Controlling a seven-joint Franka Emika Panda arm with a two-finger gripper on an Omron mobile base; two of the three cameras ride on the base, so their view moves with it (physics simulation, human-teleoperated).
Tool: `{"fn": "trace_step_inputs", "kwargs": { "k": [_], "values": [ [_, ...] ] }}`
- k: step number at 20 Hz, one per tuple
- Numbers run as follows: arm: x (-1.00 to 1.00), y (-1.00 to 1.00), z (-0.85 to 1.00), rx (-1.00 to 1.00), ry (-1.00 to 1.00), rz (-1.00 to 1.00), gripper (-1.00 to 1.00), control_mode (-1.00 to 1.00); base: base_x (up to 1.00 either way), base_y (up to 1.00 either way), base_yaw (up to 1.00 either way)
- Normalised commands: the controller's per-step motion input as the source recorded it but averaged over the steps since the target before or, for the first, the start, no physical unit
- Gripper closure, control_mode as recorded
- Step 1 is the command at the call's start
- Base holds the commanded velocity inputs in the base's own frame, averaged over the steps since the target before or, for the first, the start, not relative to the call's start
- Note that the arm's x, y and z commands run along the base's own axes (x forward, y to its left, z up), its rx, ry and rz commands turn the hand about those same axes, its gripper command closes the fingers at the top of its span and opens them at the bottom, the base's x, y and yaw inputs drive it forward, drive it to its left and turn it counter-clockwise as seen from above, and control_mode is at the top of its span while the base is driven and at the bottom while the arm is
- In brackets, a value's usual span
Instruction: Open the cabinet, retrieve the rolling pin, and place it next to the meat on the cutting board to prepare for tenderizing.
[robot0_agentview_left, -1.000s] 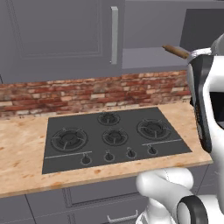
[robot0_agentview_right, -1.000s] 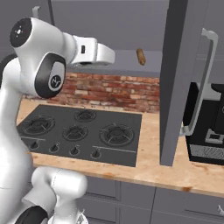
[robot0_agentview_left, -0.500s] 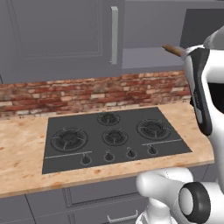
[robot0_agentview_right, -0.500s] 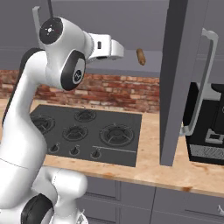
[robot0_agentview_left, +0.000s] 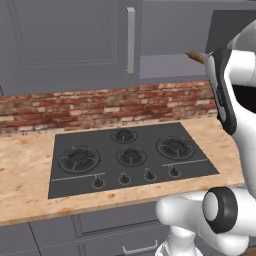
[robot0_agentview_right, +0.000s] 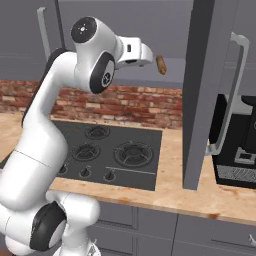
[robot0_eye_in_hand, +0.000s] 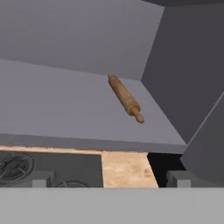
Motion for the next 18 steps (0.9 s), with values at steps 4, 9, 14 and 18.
{"fn": "trace_step_inputs", "kwargs": {
  "k": [4,9,14,18],
  "values": [
    [0.61,-0.14,-0.04,0.0,0.07,0.0,-1.0,-1.0,0.0,0.0,0.0],
    [0.55,-0.16,-0.09,0.0,0.01,0.02,-1.0,-1.0,0.0,0.0,0.0],
    [0.43,-0.22,-0.15,0.0,0.0,0.04,-1.0,-1.0,0.0,0.0,0.0],
    [0.39,-0.22,-0.16,0.0,0.0,0.04,-1.0,-1.0,0.0,0.0,0.0]
  ]
}}
